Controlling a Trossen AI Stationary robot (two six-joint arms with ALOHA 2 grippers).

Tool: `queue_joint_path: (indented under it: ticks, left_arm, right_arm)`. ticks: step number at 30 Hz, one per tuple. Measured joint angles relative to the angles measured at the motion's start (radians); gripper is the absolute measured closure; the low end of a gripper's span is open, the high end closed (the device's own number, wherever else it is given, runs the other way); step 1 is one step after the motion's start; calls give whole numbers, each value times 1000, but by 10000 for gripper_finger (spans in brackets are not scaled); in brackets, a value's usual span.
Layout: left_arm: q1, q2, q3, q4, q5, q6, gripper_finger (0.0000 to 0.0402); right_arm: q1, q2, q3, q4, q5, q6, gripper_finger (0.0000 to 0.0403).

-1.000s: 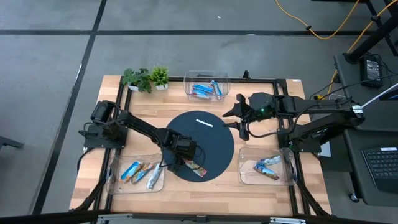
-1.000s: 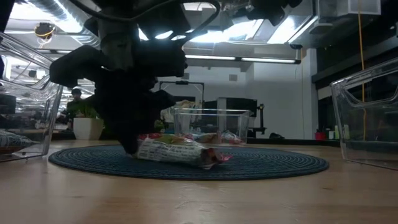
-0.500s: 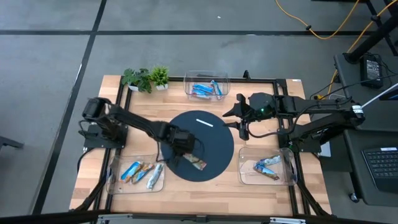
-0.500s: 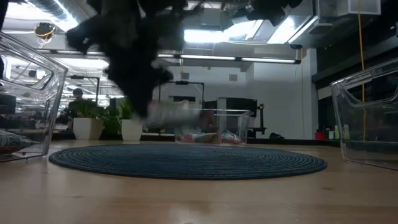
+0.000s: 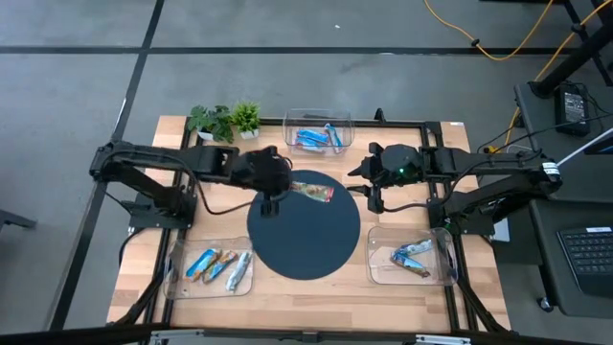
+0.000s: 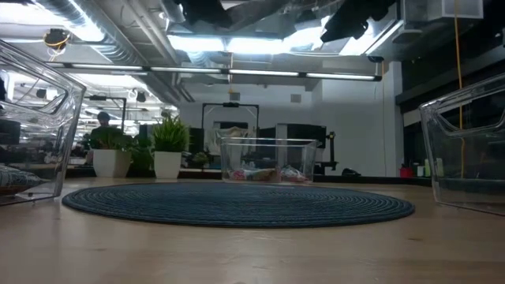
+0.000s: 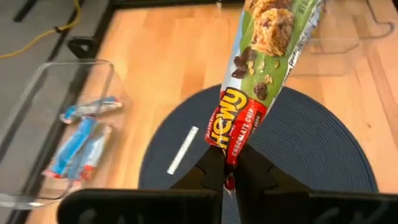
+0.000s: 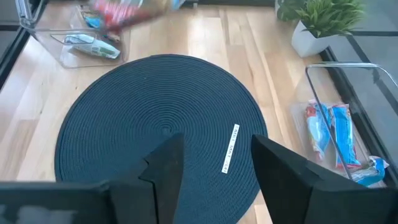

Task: Pick and place Granola Bars by type
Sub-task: Put the red granola bar into the top transparent bin

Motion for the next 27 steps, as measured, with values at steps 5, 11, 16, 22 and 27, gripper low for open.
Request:
queue_joint_path:
  ticks: [5, 11, 16, 22, 27]
  left_arm:
    - [3, -22, 1, 0, -31, 0, 394]
    - [14, -20, 1, 2, -42, 11, 394]
    - [36, -20, 1, 32, -65, 18, 394]
    - [53, -20, 1, 80, -63, 37, 394]
    - [59, -20, 1, 106, -63, 55, 394]
  right_arm:
    - [0, 0, 0, 1, 0, -19, 214]
    - [0, 0, 0, 84, -3, 9, 214]
    - [-1, 1, 0, 218, -68, 7, 214]
    - [-1, 1, 0, 266, -133, 5, 214]
    - [-1, 14, 0, 276, -133, 4, 214]
